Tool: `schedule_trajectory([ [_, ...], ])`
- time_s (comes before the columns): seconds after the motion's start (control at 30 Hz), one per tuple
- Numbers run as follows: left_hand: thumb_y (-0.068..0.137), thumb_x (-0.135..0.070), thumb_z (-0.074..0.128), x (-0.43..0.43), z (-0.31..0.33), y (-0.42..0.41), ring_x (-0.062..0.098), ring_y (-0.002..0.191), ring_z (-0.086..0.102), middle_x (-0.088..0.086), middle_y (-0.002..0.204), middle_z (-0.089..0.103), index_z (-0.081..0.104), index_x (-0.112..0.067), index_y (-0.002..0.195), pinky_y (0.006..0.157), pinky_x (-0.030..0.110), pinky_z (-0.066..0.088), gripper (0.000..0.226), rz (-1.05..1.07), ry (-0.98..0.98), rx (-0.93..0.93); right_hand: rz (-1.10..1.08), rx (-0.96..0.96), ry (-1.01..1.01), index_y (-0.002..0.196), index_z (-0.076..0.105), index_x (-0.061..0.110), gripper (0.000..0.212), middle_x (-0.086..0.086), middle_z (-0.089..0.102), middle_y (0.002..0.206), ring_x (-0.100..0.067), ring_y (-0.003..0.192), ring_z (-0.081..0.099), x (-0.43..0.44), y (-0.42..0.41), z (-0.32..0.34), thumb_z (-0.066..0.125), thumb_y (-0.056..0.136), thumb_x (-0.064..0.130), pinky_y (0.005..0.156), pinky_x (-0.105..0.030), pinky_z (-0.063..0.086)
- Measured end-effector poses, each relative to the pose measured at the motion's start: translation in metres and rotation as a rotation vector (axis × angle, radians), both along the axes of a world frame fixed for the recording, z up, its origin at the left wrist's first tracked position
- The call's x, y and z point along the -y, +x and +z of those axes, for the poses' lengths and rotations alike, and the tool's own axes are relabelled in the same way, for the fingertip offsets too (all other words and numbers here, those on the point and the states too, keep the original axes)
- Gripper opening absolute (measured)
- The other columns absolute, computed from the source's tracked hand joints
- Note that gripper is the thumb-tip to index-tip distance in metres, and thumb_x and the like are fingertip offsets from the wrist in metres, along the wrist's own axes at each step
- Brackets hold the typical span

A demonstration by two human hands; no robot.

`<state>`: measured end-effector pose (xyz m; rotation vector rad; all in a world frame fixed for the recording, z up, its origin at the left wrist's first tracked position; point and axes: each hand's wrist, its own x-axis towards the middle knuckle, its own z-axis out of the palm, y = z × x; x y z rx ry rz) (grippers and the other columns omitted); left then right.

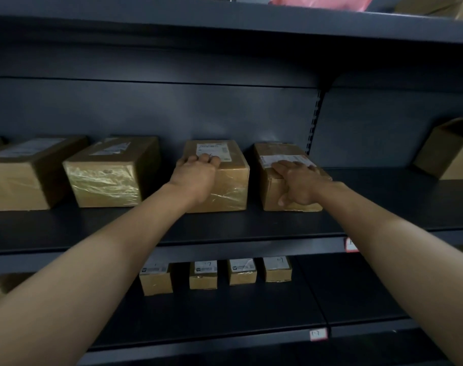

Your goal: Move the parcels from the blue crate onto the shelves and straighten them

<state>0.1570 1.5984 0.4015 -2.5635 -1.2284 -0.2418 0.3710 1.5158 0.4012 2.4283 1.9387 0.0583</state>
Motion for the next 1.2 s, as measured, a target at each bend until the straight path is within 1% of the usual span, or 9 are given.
schedule_trajectory([
  [0.43, 0.088, -0.006, 0.050, -0.023, 0.000, -0.007, 0.036, 0.129, 0.039, 0.016, 0.144, 0.037, 0.029, -0.013, 0.141, 0.109, 0.049, 0.030, 0.057, 0.024, -0.011, 0.008, 0.010, 0.040, 0.033, 0.152, 0.006, 0.023, 0.099, -0.002, 0.010, 0.159, -0.028, 0.144, 0.010, 0.001, -0.001, -0.004, 0.071, 0.079, 0.039, 0.115, -0.048, 0.009],
  [0.6, 0.086, -0.003, 0.051, -0.022, 0.001, -0.002, 0.036, 0.130, 0.037, 0.017, 0.143, 0.037, 0.030, -0.012, 0.141, 0.108, 0.049, 0.031, 0.059, 0.041, -0.006, 0.014, 0.022, 0.057, 0.055, 0.150, 0.010, 0.024, 0.097, -0.004, 0.014, 0.157, -0.031, 0.143, 0.013, -0.002, -0.003, -0.008, 0.072, 0.078, 0.039, 0.114, -0.051, 0.010],
  [0.77, 0.085, -0.002, 0.053, -0.019, 0.003, -0.003, 0.036, 0.133, 0.033, 0.017, 0.146, 0.034, 0.025, -0.011, 0.144, 0.111, 0.049, 0.028, 0.066, 0.047, -0.015, -0.005, 0.048, 0.018, 0.082, 0.151, 0.009, 0.023, 0.091, -0.005, 0.016, 0.157, -0.032, 0.143, 0.011, 0.000, -0.016, -0.007, 0.066, 0.083, 0.041, 0.116, -0.054, 0.006],
  [0.87, 0.085, -0.008, 0.057, -0.010, 0.003, -0.007, 0.037, 0.137, 0.026, 0.017, 0.149, 0.028, 0.017, -0.013, 0.147, 0.112, 0.052, 0.023, 0.074, 0.079, -0.032, 0.002, 0.049, 0.027, 0.127, 0.151, 0.014, 0.020, 0.083, -0.006, 0.023, 0.155, -0.031, 0.142, 0.017, 0.006, -0.028, 0.001, 0.061, 0.087, 0.042, 0.116, -0.053, 0.009],
  [0.97, 0.082, -0.009, 0.062, 0.004, 0.002, -0.017, 0.037, 0.138, 0.025, 0.017, 0.148, 0.030, 0.016, -0.013, 0.146, 0.114, 0.054, 0.019, 0.080, 0.078, 0.003, 0.016, 0.023, 0.093, 0.206, 0.143, 0.033, 0.015, 0.063, -0.012, 0.041, 0.145, -0.032, 0.134, 0.033, 0.016, -0.047, 0.010, 0.057, 0.090, 0.036, 0.113, -0.049, 0.022],
  [1.03, 0.083, -0.009, 0.062, 0.012, 0.001, -0.027, 0.035, 0.135, 0.030, 0.015, 0.144, 0.035, 0.025, -0.010, 0.143, 0.114, 0.053, 0.019, 0.071, 0.061, 0.046, 0.002, -0.017, 0.119, 0.262, 0.129, 0.049, 0.011, 0.042, -0.017, 0.054, 0.130, -0.035, 0.120, 0.047, 0.022, -0.063, 0.014, 0.053, 0.092, 0.031, 0.104, -0.044, 0.034],
  [1.07, 0.084, -0.009, 0.061, 0.016, 0.000, -0.033, 0.034, 0.133, 0.034, 0.015, 0.143, 0.038, 0.029, -0.009, 0.142, 0.114, 0.052, 0.020, 0.066, 0.060, 0.067, 0.000, -0.033, 0.116, 0.288, 0.122, 0.053, 0.010, 0.035, -0.018, 0.058, 0.123, -0.036, 0.114, 0.051, 0.026, -0.073, 0.015, 0.052, 0.093, 0.029, 0.098, -0.043, 0.038],
  [1.13, 0.086, -0.008, 0.059, 0.023, 0.000, -0.046, 0.033, 0.129, 0.039, 0.015, 0.140, 0.042, 0.032, -0.007, 0.140, 0.113, 0.050, 0.023, 0.061, 0.033, 0.103, 0.025, -0.005, 0.097, 0.354, 0.116, 0.056, 0.009, 0.029, -0.018, 0.062, 0.114, -0.036, 0.107, 0.056, 0.031, -0.094, 0.014, 0.052, 0.093, 0.025, 0.093, -0.041, 0.041],
  [1.2, 0.086, -0.008, 0.057, 0.031, 0.001, -0.059, 0.033, 0.124, 0.044, 0.016, 0.136, 0.046, 0.035, -0.005, 0.138, 0.111, 0.048, 0.027, 0.056, 0.009, 0.115, 0.030, 0.026, 0.082, 0.387, 0.117, 0.058, 0.010, 0.027, -0.015, 0.064, 0.109, -0.035, 0.104, 0.057, 0.033, -0.112, 0.012, 0.051, 0.092, 0.019, 0.095, -0.040, 0.041],
])
